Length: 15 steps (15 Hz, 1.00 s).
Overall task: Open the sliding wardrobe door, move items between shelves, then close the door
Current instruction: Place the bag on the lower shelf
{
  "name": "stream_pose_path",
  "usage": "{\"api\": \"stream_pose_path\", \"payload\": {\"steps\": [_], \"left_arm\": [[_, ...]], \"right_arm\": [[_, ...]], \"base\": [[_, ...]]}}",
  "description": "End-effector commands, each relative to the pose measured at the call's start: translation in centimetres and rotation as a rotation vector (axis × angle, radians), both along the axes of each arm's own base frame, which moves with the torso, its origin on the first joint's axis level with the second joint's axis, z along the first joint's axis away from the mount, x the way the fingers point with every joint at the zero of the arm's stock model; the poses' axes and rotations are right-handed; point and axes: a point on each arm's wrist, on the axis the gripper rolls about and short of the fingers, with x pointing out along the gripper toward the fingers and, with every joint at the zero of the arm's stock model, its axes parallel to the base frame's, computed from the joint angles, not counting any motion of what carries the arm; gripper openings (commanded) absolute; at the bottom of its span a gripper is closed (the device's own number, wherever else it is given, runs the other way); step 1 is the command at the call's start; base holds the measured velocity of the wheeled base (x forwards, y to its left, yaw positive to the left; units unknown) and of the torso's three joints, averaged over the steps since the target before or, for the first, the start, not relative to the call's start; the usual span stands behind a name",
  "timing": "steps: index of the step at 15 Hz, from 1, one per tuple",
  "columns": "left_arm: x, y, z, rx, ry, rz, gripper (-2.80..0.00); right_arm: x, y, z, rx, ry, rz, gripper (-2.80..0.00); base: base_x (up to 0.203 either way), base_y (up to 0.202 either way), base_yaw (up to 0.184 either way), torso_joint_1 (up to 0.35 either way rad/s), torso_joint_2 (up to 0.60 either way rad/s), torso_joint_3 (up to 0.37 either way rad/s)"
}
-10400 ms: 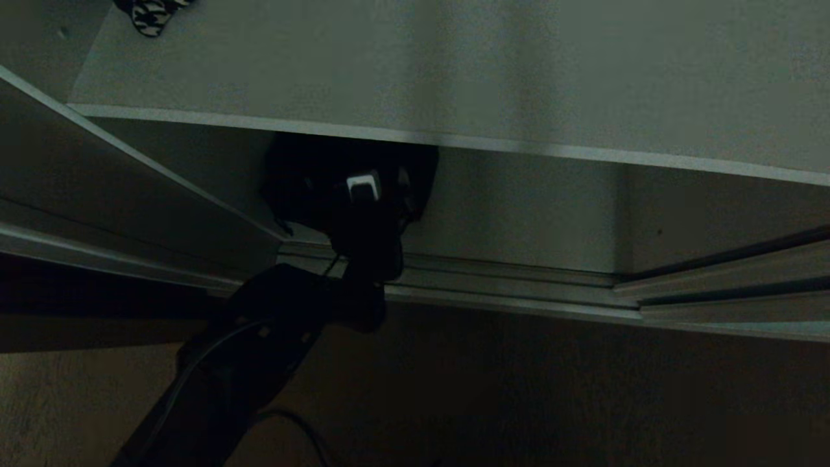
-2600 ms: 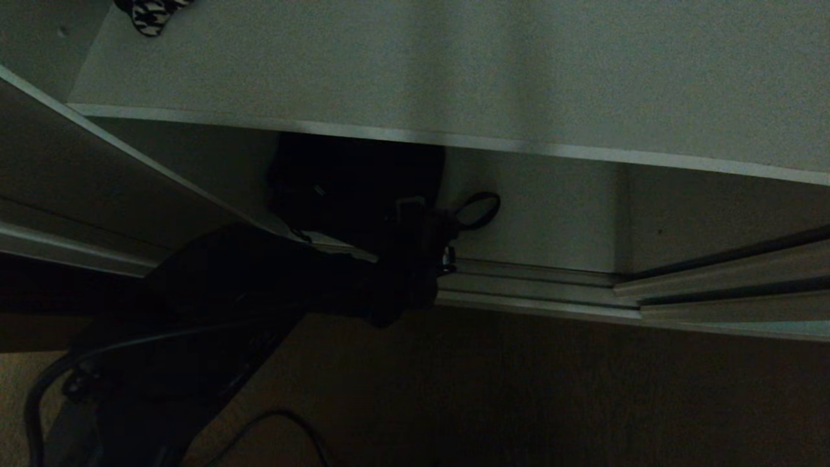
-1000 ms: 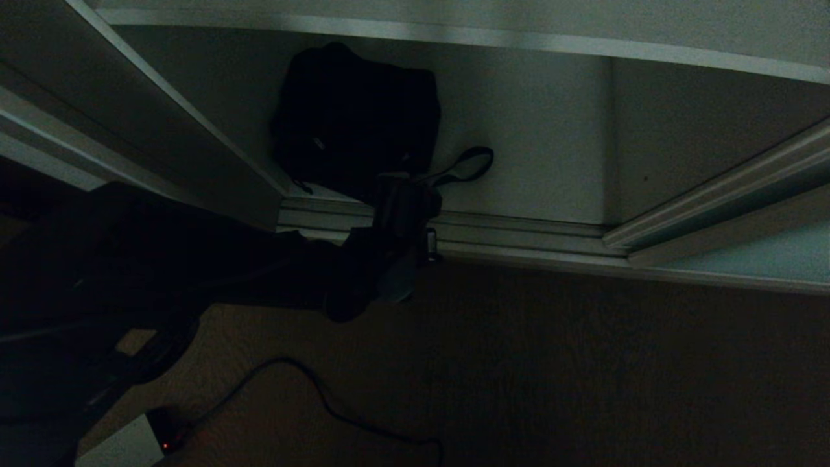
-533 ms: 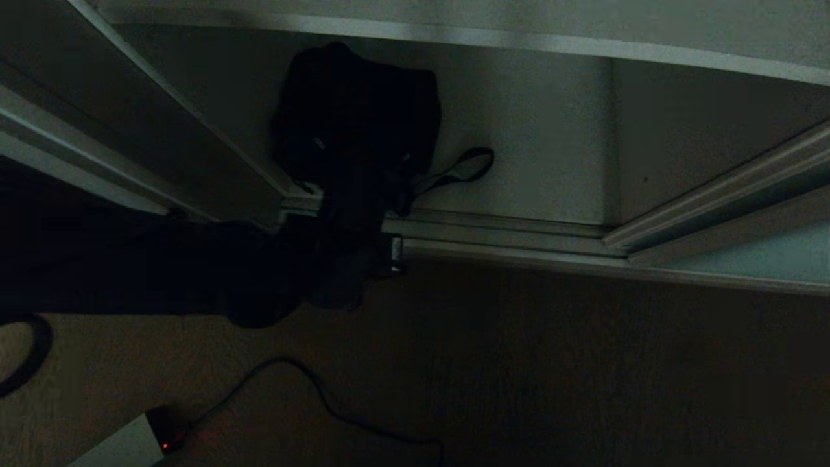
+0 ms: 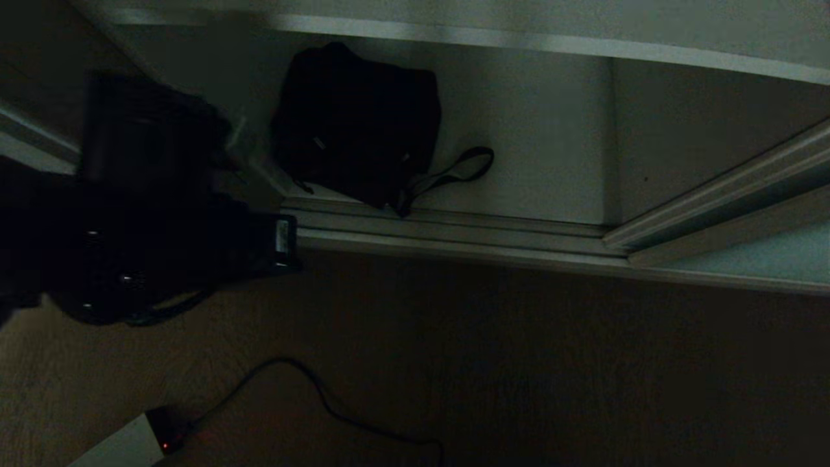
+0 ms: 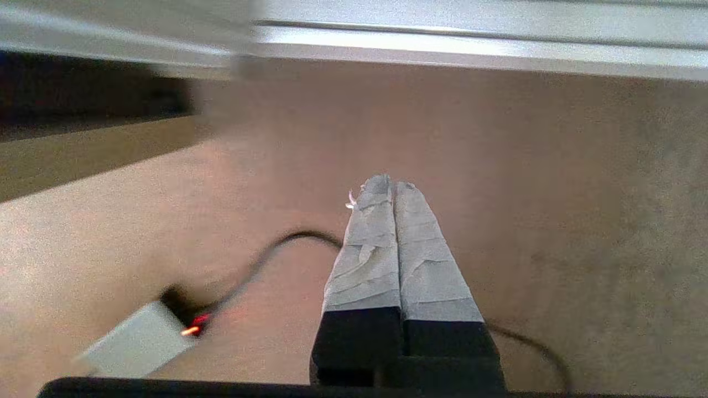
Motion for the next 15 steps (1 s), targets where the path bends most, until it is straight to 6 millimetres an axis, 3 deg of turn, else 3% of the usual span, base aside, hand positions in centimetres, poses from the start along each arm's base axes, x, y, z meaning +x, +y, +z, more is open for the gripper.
{"api": "stream_pose_path", "payload": {"steps": [1, 3, 8, 10, 12, 15], "left_arm": [[-4.2, 4.5, 3.0, -0.045, -0.103, 0.038, -2.8], [-6.8, 7.0, 3.5, -0.06, -0.126, -0.045, -2.8], [-13.3, 10.7, 3.9, -0.023, -0.193, -0.067, -2.8], [-17.1, 11.5, 3.8, -0.01, -0.274, -0.039, -2.8], [-20.8, 11.3, 2.1, 0.003, -0.335, -0.035, -2.8], [-24.9, 10.9, -2.3, 0.021, -0.386, -0.029, -2.8]], "right_arm": [[0.0, 0.0, 0.0, 0.0, -0.002, 0.0, -2.8], [0.0, 0.0, 0.0, 0.0, -0.002, 0.0, -2.8], [0.0, 0.0, 0.0, 0.0, -0.002, 0.0, -2.8], [0.0, 0.0, 0.0, 0.0, -0.002, 0.0, -2.8], [0.0, 0.0, 0.0, 0.0, -0.002, 0.0, -2.8], [0.0, 0.0, 0.0, 0.0, -0.002, 0.0, -2.8]], "base": [[0.0, 0.0, 0.0, 0.0, 0.0, 0.0], [0.0, 0.0, 0.0, 0.0, 0.0, 0.0], [0.0, 0.0, 0.0, 0.0, 0.0, 0.0], [0.0, 0.0, 0.0, 0.0, 0.0, 0.0], [0.0, 0.0, 0.0, 0.0, 0.0, 0.0], [0.0, 0.0, 0.0, 0.0, 0.0, 0.0]]}}
